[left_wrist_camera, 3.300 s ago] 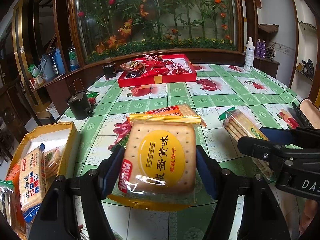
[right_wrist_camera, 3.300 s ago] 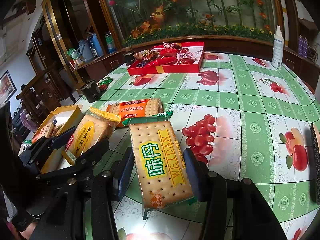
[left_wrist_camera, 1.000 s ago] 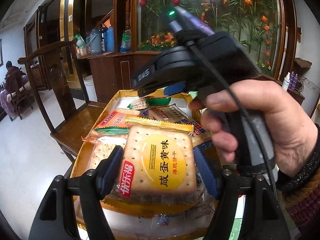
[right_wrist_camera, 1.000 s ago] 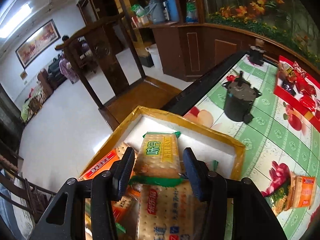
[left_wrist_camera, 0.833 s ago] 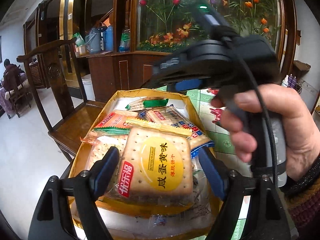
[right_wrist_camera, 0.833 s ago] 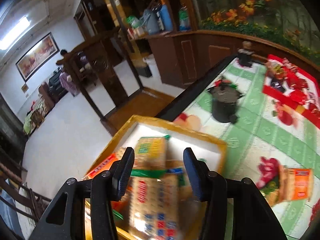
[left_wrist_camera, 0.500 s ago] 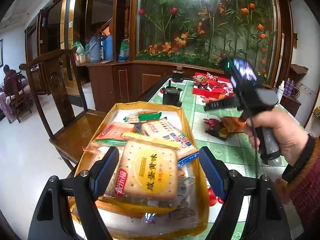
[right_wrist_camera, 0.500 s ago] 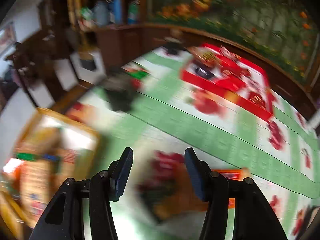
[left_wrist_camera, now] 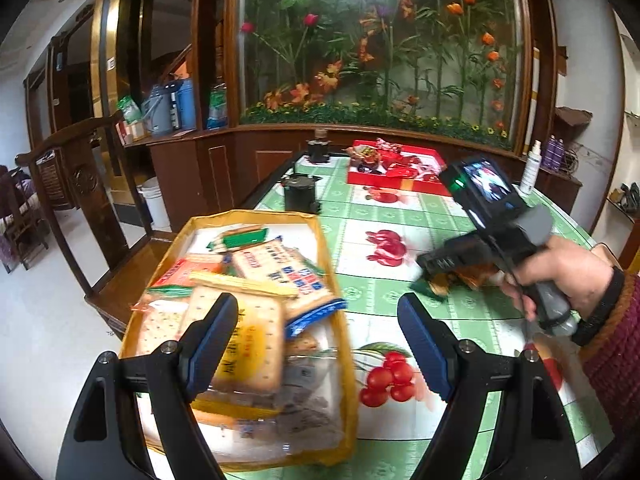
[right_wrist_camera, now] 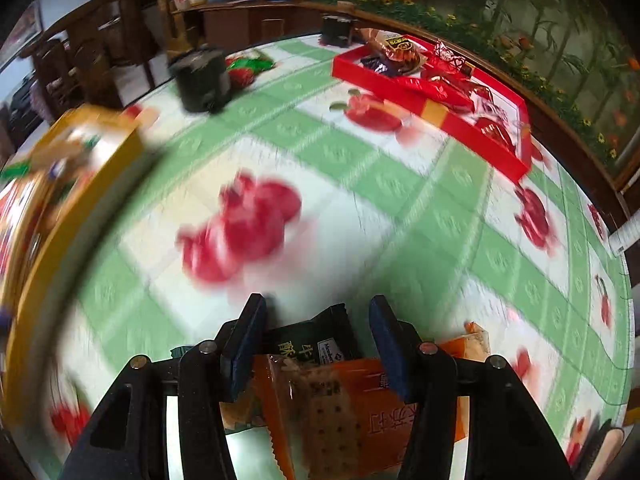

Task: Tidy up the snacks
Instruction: 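Grasp green beef cracker pack with left tool while right grasps orange soda cracker pack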

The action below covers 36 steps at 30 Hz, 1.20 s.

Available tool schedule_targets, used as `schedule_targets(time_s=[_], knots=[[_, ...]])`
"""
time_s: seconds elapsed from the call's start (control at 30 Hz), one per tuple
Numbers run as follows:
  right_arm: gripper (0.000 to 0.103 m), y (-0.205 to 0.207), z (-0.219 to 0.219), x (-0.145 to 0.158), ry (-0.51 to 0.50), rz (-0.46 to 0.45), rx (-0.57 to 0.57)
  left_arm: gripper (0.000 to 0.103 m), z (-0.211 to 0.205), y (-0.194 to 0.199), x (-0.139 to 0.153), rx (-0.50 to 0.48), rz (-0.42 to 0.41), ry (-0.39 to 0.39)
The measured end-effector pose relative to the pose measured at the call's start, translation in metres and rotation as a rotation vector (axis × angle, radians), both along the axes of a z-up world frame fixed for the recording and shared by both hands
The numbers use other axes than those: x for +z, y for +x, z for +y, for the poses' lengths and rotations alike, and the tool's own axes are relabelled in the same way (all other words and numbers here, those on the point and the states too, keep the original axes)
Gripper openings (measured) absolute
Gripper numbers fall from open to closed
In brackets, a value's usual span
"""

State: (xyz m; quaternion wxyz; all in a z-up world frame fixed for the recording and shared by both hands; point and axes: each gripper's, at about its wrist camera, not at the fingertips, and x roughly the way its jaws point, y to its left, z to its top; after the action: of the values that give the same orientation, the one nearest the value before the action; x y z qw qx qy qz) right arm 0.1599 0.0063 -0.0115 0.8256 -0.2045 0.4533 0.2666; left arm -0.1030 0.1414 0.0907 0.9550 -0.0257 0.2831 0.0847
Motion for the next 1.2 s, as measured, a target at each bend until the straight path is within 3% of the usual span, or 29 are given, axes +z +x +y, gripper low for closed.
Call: schedule_targets(time_s=[0.2, 0.27, 0.37, 0.5, 0.6, 0.73, 0.8, 0.83, 0.87, 0.93, 1.0, 1.2], knots=[[0.057, -0.046, -0.067, 0.004, -0.008, -0.021, 0.017, 0.082, -0.044, 0.008, -0.001, -0.135, 0.043, 0.021], [0.057, -0.053, -0.105, 0.02, 0.133, -0.038, -0.068, 0.089, -0.064, 0.016, -0.007, -0.218, 0.081, 0.0], [0.058, -0.053, -0.166, 0.038, 0.385, -0.04, -0.249, 0.09, -0.099, 0.034, -0.022, -0.386, 0.178, -0.052], [0.057, -0.057, -0.205, 0.048, 0.497, -0.053, -0.34, 0.09, -0.138, 0.065, -0.048, -0.486, 0.3, -0.085], [0.058, -0.061, -0.226, 0.048, 0.57, -0.033, -0.399, 0.09, -0.156, 0.084, -0.065, -0.488, 0.356, -0.056], [0.058, -0.059, -0.25, 0.034, 0.679, 0.081, -0.5, 0.09, -0.172, 0.111, -0.08, -0.475, 0.389, -0.025], [0.06, -0.061, -0.258, 0.03, 0.694, 0.116, -0.532, 0.081, -0.174, 0.122, -0.085, -0.465, 0.405, -0.015], [0.064, -0.064, -0.263, 0.027, 0.705, 0.138, -0.55, 0.064, -0.176, 0.127, -0.089, -0.466, 0.421, -0.012], [0.066, -0.067, -0.265, 0.025, 0.711, 0.15, -0.551, 0.06, -0.178, 0.129, -0.088, -0.462, 0.401, 0.01], [0.072, -0.072, -0.266, 0.023, 0.701, 0.16, -0.557, 0.046, -0.182, 0.135, -0.088, -0.455, 0.385, 0.037], [0.078, -0.075, -0.264, 0.019, 0.686, 0.168, -0.557, 0.045, -0.176, 0.141, -0.088, -0.427, 0.372, 0.023], [0.079, -0.072, -0.234, 0.003, 0.594, 0.232, -0.511, 0.045, -0.135, 0.153, -0.089, -0.287, 0.317, -0.003]])
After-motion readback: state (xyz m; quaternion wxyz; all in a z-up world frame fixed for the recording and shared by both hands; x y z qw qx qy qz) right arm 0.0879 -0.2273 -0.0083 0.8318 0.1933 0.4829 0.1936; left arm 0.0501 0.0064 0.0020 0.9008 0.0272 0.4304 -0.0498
